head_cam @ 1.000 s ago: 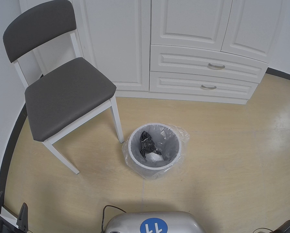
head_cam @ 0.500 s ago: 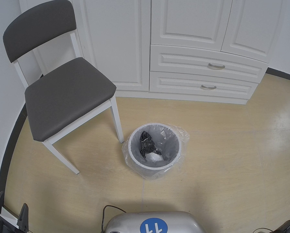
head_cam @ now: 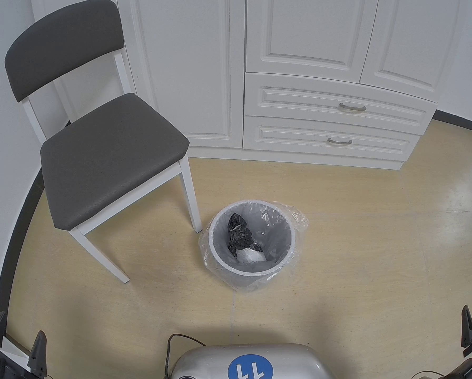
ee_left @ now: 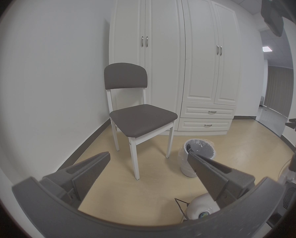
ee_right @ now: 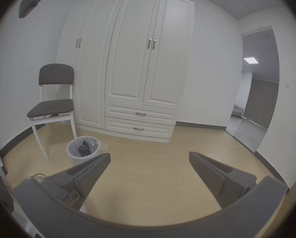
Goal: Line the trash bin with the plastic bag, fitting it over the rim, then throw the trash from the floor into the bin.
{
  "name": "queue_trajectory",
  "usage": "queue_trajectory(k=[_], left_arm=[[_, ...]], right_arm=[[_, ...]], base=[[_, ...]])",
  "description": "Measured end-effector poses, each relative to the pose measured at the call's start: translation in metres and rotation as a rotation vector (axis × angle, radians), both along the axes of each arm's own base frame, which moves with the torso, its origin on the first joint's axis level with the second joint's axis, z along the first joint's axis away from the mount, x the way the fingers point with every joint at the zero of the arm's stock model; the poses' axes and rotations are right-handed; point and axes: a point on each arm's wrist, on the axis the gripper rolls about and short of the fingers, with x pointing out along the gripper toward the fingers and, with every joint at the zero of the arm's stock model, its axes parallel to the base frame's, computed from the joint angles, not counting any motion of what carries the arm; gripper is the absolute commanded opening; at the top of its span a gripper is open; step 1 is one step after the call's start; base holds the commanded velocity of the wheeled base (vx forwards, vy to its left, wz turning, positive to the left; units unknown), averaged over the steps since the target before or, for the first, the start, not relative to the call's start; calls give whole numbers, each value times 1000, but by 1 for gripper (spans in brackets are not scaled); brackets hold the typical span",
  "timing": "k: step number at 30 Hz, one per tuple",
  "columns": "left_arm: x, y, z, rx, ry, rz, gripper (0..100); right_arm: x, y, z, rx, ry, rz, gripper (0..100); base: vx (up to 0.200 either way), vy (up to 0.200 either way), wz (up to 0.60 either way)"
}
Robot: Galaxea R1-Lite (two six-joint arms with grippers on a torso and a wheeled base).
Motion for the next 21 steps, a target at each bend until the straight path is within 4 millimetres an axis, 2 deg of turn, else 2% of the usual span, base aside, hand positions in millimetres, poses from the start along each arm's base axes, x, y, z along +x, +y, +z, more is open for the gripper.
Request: queue_trajectory(k=[21], left_arm=[[0, 0, 0, 1, 0, 0, 100]], right_arm=[[0, 4, -1, 0, 7, 159, 100]], base=[[0, 0, 0]])
